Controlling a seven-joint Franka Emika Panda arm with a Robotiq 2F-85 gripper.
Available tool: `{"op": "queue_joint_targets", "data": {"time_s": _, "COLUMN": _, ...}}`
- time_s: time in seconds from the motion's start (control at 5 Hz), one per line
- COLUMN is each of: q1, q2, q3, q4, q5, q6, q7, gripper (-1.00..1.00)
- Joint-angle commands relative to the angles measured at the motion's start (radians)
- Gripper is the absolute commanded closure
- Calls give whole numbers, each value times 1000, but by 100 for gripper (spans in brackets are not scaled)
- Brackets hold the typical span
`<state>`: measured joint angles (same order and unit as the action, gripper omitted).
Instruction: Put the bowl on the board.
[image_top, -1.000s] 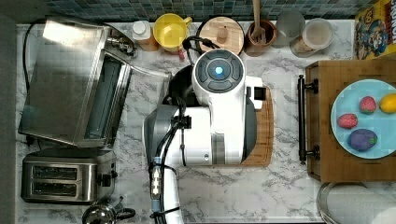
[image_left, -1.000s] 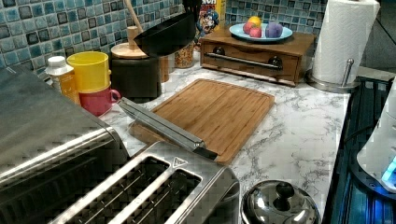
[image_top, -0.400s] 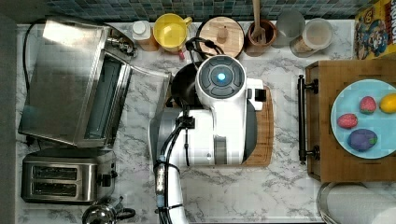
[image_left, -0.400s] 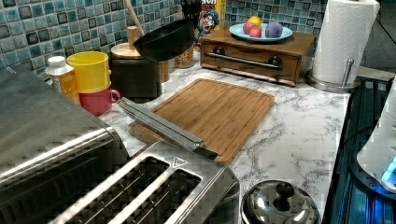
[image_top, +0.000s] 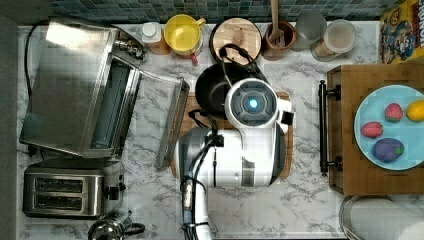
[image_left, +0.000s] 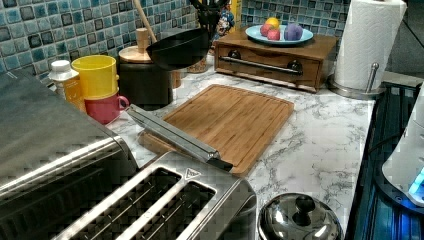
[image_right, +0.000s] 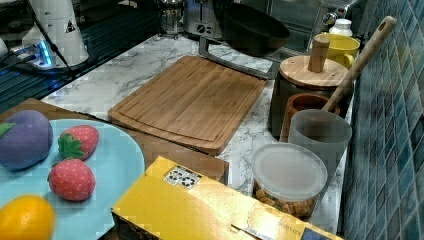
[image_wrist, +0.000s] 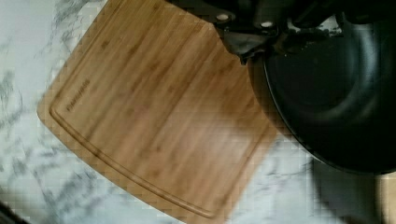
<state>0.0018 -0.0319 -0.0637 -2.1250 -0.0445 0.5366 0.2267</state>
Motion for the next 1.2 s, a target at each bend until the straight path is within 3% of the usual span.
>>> {"op": "queue_joint_targets", "data": {"time_s": 0.2, "q1": -75, "q2": -238, "q3": -38, "q4": -285, "q5": -23, "q6": 116, "q7": 304, "gripper": 100}}
{"op": "queue_joint_targets", "data": {"time_s": 0.4, "q1": -67, "q2": -249, "q3": -57, "q4": -328, "q5": -53, "q6": 143, "q7": 401, "gripper": 100}}
{"op": "queue_joint_targets", "data": {"time_s": 0.6, "q1": -94, "q2": -236, "q3": -37, "q4": -360, "q5": -85, "q6": 194, "q7": 467, "gripper": 100}}
{"op": "queue_joint_targets", "data": {"time_s": 1.2, "q1": -123, "q2": -100, "q3": -59, "q4": -272, "q5": -121, "q6": 226, "q7": 535, "gripper": 100}}
